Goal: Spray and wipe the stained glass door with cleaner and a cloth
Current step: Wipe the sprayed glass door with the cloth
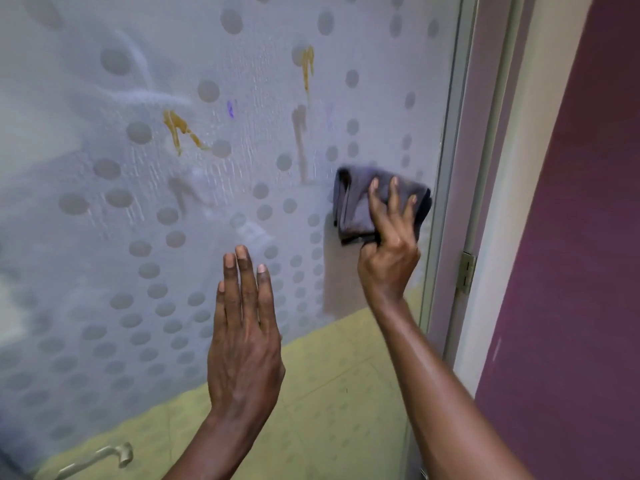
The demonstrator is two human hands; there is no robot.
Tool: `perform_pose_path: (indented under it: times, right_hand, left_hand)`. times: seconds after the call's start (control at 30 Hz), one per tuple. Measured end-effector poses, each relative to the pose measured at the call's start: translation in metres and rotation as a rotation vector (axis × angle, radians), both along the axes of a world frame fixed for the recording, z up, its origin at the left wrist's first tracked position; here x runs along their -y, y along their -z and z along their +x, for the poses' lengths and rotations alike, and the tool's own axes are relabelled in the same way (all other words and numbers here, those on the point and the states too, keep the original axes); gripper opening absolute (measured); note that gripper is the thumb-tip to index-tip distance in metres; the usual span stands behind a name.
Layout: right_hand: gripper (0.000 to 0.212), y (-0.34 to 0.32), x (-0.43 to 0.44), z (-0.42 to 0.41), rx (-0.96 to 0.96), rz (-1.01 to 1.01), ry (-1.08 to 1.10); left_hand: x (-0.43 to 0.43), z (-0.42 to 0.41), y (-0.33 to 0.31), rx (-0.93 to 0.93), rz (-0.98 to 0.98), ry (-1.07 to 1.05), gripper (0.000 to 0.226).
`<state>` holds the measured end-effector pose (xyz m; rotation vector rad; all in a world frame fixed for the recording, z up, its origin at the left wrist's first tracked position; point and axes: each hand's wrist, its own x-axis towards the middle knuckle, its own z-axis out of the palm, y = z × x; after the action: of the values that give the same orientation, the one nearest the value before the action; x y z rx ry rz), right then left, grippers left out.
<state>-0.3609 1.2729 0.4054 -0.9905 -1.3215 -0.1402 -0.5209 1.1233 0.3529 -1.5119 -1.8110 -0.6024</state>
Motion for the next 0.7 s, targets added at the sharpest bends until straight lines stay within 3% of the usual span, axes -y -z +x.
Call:
perform_pose_path:
  times: [0.2, 0.3, 0.4, 0.53, 0.7]
  right_hand:
    - [0.114, 0.116, 0.036, -0.012, 0.103, -0.131, -0.041]
    - [0.104, 0.095, 0.027, 0.002, 0.110, -0.123, -0.049]
    - [0.094, 0.026, -0.008, 0.025, 0.000, -0.099, -0.025]
    - [0.097, -0.044, -0.046, 0.049, -0.103, -0.053, -0.005]
    - [0.099, 0.014, -0.028, 0.031, -0.117, -0.051, -0.003]
  left_hand:
    - [-0.004, 0.003, 0.003, -0.010, 0.016, -0.020, 0.139]
    - [-0.005, 0.010, 0.003, 0.017, 0.031, -0.044, 0.134]
    - [-0.010, 0.023, 0.002, 0.037, 0.066, -0.019, 0.127]
    - [-0.022, 0.036, 0.002, 0.025, 0.013, 0.028, 0.128]
    - [-0.029, 0.030, 0.002, 0.024, -0.007, 0.042, 0.134]
